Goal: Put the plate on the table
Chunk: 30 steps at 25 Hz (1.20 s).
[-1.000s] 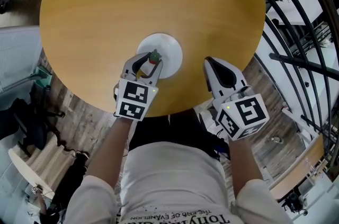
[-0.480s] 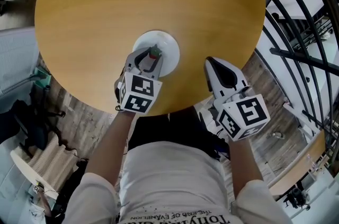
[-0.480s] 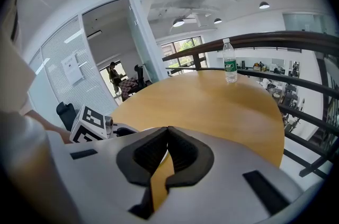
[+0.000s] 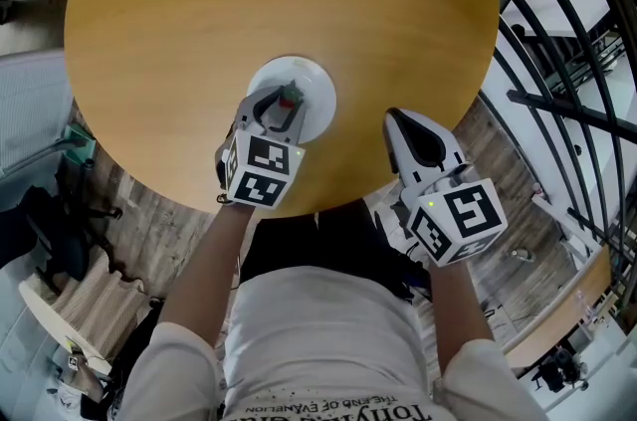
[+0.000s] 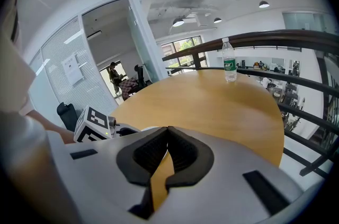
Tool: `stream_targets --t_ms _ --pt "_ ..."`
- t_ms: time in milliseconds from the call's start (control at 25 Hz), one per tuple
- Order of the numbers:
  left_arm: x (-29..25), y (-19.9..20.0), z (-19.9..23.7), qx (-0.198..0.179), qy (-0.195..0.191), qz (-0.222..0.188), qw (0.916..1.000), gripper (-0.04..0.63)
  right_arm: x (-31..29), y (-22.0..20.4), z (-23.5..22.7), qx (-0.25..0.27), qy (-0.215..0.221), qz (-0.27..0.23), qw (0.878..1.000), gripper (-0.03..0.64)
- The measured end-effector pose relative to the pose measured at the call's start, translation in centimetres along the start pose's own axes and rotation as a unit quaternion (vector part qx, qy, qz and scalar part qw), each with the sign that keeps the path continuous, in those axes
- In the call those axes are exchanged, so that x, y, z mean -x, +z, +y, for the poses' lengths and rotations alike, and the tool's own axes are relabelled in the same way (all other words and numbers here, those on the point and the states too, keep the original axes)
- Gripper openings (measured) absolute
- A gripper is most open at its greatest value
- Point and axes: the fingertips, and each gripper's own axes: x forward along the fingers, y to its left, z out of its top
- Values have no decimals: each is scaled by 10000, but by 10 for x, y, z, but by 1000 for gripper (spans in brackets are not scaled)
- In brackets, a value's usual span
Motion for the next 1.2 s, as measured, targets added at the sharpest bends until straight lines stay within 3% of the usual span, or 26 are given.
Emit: stream_targets --t_ms 400,760,1200 --pt "6 3 1 47 49 0 10000 204 2 4 0 -21 40 -21 10000 20" --pt "44 30 1 269 220 -476 9983 202 15 18 3 137 120 -112 9998 20" --pt "124 44 -17 595 521 -922 9926 43 62 47 32 545 280 -393 9974 20"
